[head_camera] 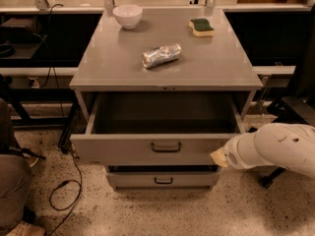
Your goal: Close top drawer
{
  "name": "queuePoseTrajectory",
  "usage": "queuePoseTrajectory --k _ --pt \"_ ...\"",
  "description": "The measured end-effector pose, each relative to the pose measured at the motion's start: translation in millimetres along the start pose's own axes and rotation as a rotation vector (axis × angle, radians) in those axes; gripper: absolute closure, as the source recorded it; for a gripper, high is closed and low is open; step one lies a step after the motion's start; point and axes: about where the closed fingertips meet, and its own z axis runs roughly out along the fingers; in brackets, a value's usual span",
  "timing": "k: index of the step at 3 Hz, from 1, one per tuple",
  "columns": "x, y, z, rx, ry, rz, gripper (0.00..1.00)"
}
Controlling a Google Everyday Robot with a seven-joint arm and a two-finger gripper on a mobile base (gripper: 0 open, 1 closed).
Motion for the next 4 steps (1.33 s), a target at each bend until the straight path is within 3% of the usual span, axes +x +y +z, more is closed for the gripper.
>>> queuePoseTrajectory --k 1,2,4 --pt "-48 -12 29 -0.022 -0.094 0.014 1.00" --pt "-56 -14 34 -0.028 -0.106 0.015 1.00" --pt "-111 -20 65 -0.072 -0.162 -0.008 1.00"
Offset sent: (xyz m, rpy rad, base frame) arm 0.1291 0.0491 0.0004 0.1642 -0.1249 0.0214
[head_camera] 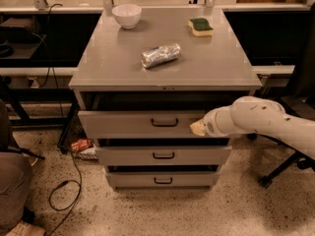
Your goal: Close top drawer
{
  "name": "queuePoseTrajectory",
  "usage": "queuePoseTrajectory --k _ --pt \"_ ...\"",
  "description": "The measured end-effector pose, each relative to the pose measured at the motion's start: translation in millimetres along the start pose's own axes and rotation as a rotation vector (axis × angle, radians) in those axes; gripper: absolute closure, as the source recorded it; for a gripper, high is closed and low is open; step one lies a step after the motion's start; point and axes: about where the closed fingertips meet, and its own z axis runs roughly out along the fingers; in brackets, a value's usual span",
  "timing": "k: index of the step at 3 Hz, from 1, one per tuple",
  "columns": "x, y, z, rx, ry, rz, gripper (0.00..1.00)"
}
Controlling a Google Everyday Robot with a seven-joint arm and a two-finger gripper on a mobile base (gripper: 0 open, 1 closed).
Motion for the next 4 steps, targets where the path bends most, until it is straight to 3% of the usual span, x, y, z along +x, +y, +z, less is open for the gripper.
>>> queuePoseTrajectory --k 1,2,4 --pt "-7 -3 5 -0.013 0.002 -0.005 1.00" --pt "13 -10 -8 0.001 0.020 0.034 1.00" --pt "86 -24 -42 0.040 0.107 0.132 1.00"
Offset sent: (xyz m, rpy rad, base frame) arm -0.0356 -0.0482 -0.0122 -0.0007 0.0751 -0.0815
